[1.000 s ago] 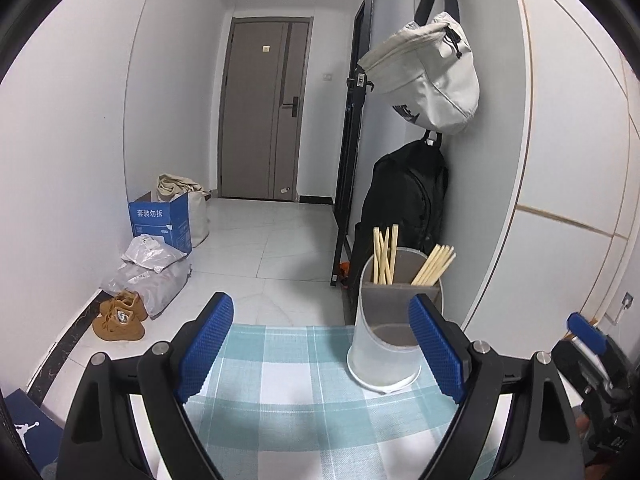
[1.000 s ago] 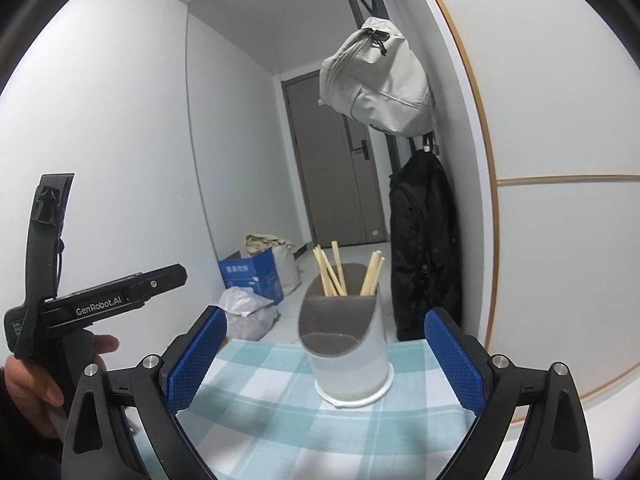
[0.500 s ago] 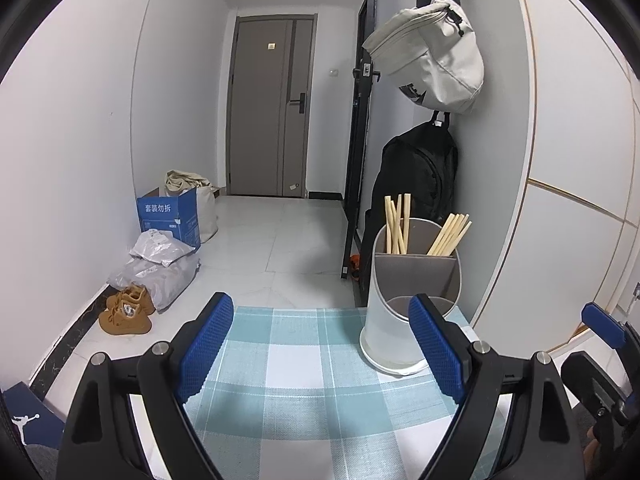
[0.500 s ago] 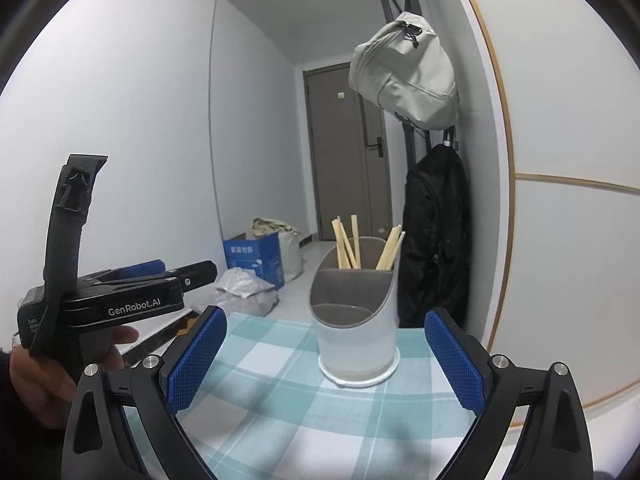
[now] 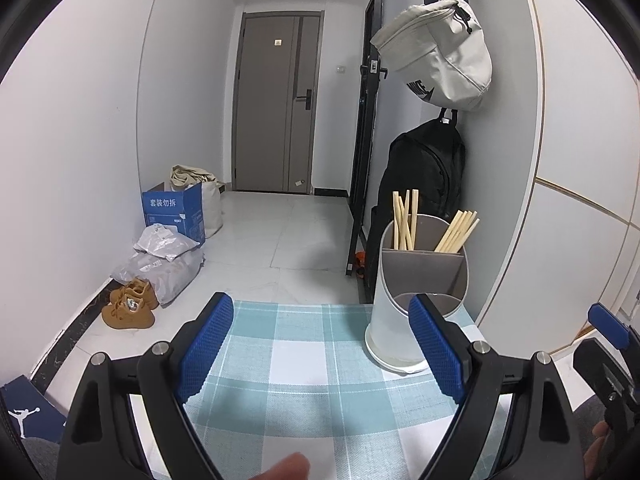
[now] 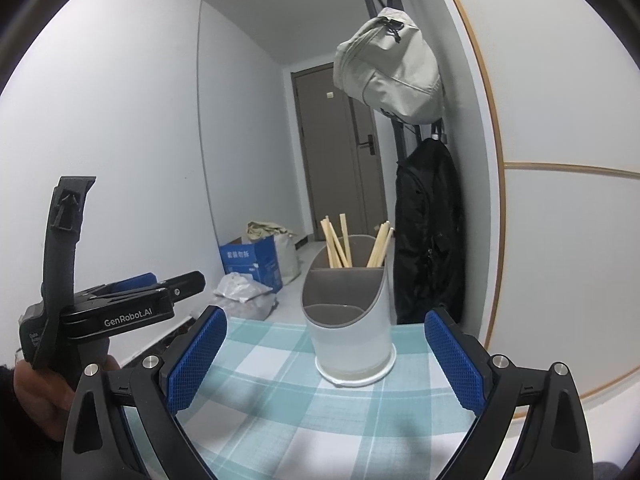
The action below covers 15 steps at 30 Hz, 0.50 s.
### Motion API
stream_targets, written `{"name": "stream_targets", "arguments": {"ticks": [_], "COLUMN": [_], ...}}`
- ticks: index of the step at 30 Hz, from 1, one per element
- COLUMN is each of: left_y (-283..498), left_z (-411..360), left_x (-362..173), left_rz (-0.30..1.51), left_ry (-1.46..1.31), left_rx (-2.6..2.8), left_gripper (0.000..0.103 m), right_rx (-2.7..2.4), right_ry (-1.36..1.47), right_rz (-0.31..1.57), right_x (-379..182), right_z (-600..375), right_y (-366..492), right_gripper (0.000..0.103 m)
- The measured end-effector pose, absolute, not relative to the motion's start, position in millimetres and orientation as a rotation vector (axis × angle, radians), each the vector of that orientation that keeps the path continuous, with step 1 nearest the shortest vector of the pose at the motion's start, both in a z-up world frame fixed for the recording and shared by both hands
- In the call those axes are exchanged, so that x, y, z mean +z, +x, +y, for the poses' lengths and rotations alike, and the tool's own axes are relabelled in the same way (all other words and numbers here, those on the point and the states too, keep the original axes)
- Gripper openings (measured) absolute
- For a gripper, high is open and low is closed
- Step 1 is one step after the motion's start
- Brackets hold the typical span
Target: Organize utensils
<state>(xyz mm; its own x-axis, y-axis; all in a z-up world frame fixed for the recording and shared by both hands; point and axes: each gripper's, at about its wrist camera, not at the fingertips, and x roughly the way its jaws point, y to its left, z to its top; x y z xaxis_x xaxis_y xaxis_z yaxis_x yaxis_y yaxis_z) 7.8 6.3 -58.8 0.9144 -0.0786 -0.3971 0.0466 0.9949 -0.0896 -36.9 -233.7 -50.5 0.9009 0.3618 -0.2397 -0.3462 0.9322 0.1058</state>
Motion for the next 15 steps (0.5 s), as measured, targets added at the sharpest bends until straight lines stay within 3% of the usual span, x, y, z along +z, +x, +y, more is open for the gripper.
{"name": "stream_targets", "arguments": {"ticks": [15], "left_y": [7.1], "left_z": [4.5], "left_x": [-61.9], "left_rz": [0.430], "left_ry": [-0.086], "left_rx": [-0.083], "left_gripper": [0.086], "right_rx": [0.356], "right_ry": [0.056], "right_rz": [0.275], "right_x": [-52.5], "right_z": [-232.0], "right_y": [-35.2], "right_gripper": [0.100]}}
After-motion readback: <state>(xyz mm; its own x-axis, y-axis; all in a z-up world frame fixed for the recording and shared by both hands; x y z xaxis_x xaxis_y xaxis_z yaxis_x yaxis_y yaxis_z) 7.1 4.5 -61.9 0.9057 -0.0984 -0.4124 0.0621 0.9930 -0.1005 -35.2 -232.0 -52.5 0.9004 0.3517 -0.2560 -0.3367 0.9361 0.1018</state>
